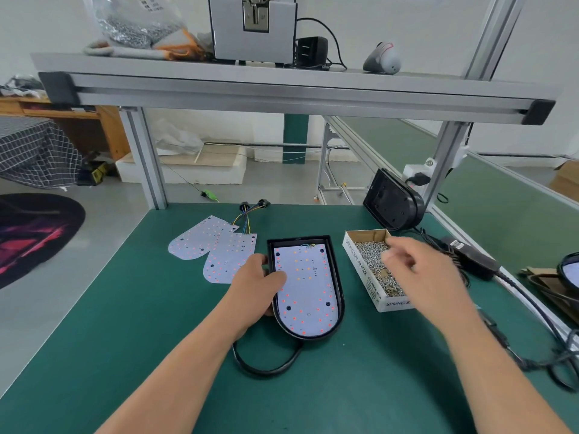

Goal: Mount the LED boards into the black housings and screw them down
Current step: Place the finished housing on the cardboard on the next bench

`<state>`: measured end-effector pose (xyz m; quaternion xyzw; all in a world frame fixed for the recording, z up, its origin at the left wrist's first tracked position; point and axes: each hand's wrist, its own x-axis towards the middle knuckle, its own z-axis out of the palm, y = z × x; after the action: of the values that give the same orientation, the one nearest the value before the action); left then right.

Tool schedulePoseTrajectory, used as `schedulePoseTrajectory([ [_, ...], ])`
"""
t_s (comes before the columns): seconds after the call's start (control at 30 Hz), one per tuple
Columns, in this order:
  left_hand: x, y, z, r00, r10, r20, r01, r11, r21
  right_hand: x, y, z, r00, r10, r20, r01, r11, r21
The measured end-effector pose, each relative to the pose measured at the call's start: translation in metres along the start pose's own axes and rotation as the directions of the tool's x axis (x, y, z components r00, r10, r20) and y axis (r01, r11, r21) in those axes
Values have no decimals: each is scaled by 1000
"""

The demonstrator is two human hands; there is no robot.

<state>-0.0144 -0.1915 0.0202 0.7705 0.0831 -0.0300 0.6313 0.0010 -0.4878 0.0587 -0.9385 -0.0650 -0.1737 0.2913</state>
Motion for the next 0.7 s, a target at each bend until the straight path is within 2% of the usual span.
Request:
schedulePoseTrajectory([
  [0.07,-1,0,2,1000,18,-5,-18,1000,-17,-7,-18,15,995,-4,101,-8,993,119],
  [0.13,0,-2,3,999,36,-14,-36,999,-29,-10,-28,29,983,-57,177,43,996,82],
  [0.2,0,-4,2,999,40,-18,-41,998,-56,-11,-31,34,979,-73,191,68,997,31],
  [0.3,-1,-3,4,998,54,-32,-57,995,-82,-11,-31,35,983,-62,173,44,994,102],
  [0.47,-3,0,11,991,104,-80,-113,987,-111,-16,-43,50,954,-71,290,18,984,179],
  [0.63,-1,-3,7,989,123,-83,-142,949,-282,-13,-42,48,975,-21,223,-86,884,459],
  [0.7,2,-6,1,985,142,-100,-161,963,-217,-13,-38,45,993,-10,119,-52,862,505],
])
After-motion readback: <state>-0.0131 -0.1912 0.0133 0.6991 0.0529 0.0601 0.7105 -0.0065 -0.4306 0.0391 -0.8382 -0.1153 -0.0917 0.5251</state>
